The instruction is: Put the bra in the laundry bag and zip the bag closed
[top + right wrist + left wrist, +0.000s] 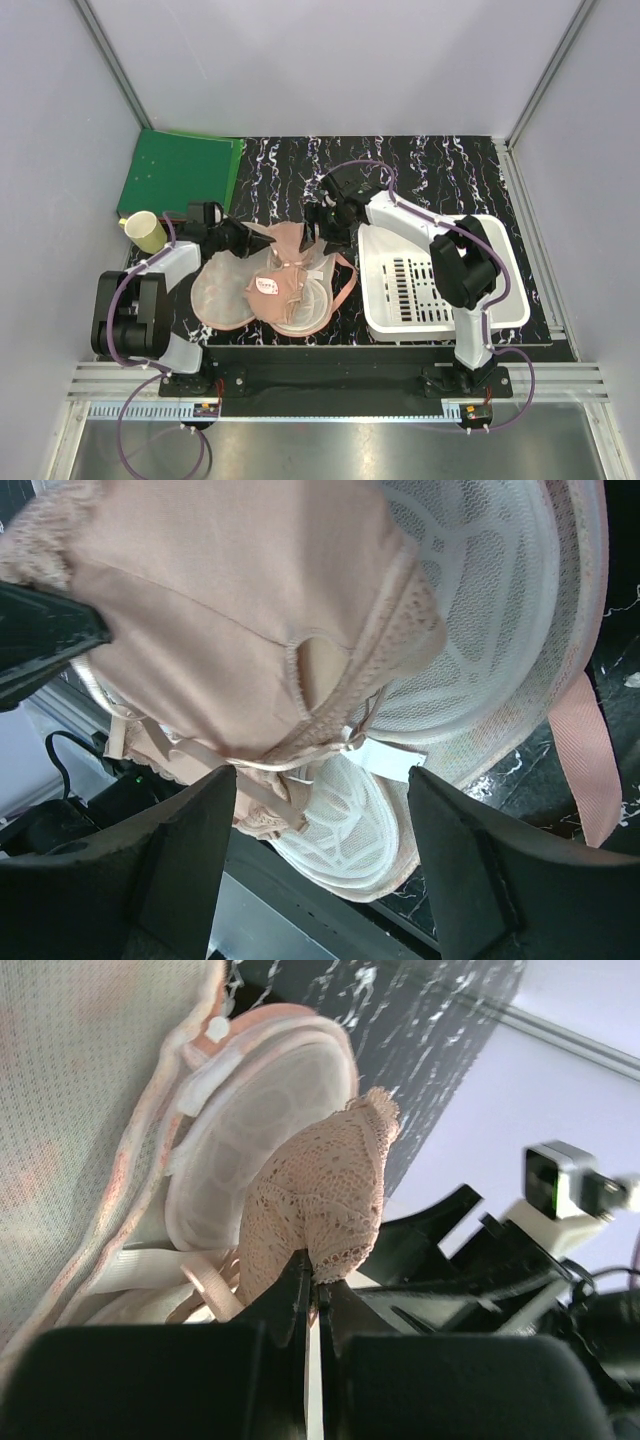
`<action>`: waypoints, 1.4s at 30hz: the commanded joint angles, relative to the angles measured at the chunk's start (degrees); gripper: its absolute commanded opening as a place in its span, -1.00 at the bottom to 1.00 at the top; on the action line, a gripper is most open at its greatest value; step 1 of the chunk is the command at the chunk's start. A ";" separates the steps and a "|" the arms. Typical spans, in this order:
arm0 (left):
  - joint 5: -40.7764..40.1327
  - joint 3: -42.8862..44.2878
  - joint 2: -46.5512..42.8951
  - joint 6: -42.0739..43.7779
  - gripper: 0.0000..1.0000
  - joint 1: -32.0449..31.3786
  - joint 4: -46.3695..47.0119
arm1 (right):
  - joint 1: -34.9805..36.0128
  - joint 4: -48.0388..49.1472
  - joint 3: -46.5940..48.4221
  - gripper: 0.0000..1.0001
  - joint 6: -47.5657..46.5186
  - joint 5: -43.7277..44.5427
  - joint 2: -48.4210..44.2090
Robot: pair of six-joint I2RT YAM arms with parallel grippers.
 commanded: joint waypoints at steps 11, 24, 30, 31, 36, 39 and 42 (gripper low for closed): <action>-8.27 -0.98 2.03 -9.00 -1.00 -4.68 2.87 | -0.49 -0.03 1.33 0.54 -0.85 3.83 -3.47; -10.55 8.60 -1.38 17.79 0.28 -6.00 -19.10 | -0.58 -1.17 -0.16 0.54 -3.57 2.16 -5.31; -16.88 14.31 -5.17 29.13 0.45 -6.00 -31.40 | -0.58 -1.35 -1.48 0.54 -4.89 1.28 -7.85; -17.41 13.88 -6.04 31.40 0.47 -6.00 -32.11 | -0.49 -1.61 -1.31 0.54 -5.41 0.76 -8.12; -16.72 8.97 -9.92 37.13 0.49 -6.00 -35.63 | -0.58 -3.72 -0.43 0.55 -7.61 -0.91 -10.67; -15.22 4.57 -10.36 39.51 0.49 -6.00 -35.19 | -0.49 -4.51 -0.77 0.56 -8.67 -2.41 -12.95; -14.34 2.02 -9.66 40.30 0.48 -5.91 -32.47 | -0.58 -5.04 -1.30 0.55 -9.02 -3.46 -15.32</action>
